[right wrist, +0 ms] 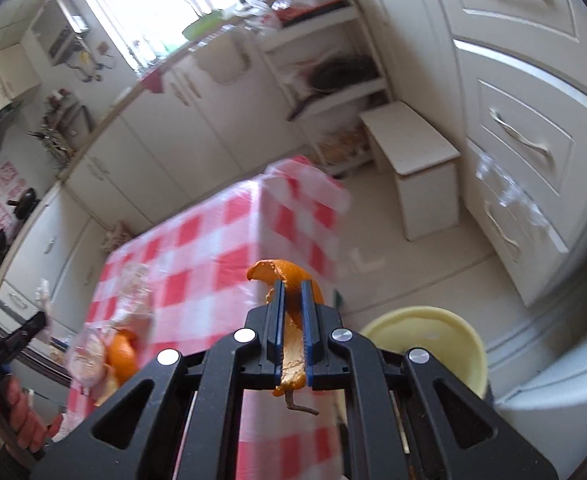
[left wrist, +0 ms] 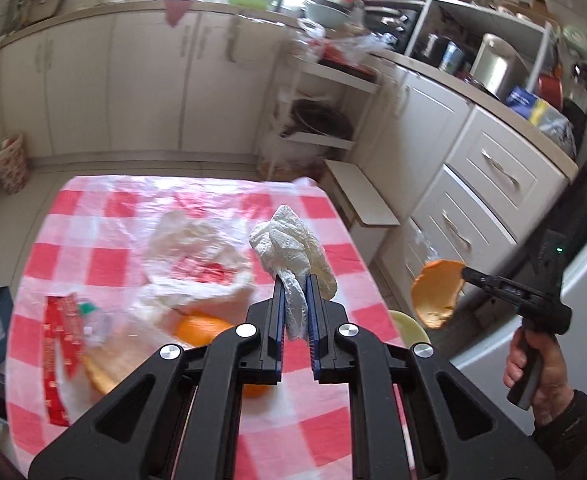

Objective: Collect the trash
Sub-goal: 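Carry the peel and tissue to the yellow bucket and release them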

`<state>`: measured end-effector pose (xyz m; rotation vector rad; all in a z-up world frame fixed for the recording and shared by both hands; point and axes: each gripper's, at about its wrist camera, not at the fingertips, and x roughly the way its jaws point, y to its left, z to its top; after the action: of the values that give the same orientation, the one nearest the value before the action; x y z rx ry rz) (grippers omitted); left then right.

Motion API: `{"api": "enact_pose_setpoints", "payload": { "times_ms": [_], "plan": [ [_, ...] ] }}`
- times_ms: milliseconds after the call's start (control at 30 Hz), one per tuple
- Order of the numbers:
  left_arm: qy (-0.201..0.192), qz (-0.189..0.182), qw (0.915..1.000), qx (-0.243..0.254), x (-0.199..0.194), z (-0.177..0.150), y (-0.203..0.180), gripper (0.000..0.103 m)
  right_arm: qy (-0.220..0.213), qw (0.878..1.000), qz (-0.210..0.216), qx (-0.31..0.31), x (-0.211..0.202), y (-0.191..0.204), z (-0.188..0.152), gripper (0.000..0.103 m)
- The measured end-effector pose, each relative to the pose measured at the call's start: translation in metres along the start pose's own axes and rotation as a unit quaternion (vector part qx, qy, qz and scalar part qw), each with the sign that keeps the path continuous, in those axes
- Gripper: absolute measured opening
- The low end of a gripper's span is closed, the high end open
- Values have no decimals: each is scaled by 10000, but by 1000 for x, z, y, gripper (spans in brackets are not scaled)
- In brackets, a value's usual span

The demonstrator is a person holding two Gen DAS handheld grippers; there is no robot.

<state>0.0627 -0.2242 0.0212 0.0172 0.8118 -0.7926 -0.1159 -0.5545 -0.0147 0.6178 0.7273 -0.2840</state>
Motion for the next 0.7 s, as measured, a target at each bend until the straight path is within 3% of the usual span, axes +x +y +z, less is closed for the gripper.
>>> {"api": "enact_pose_setpoints", "payload": {
  "times_ms": [133,200,233,467,700],
  "plan": [
    [184,-157,9995,192,26,-7,-34,10,444,9984,-302,166,18,-29,-5,16],
    [274,-232,9989,310,36,-12,-49,10,497,9978,-358,266,19,-38,-6,40],
    [331,-274,9983,384,41,-15,-58,10,455,9980,-325,278,16,-41,-6,40],
    [932,-674,9913,644,83,-42,-118,9,-322,9980,184,511,-25,-36,18,49],
    [1721,-934,9785,650,152,-70,-193,10,-1114,9932,339,78,-71,-15,33,59]
  ]
}}
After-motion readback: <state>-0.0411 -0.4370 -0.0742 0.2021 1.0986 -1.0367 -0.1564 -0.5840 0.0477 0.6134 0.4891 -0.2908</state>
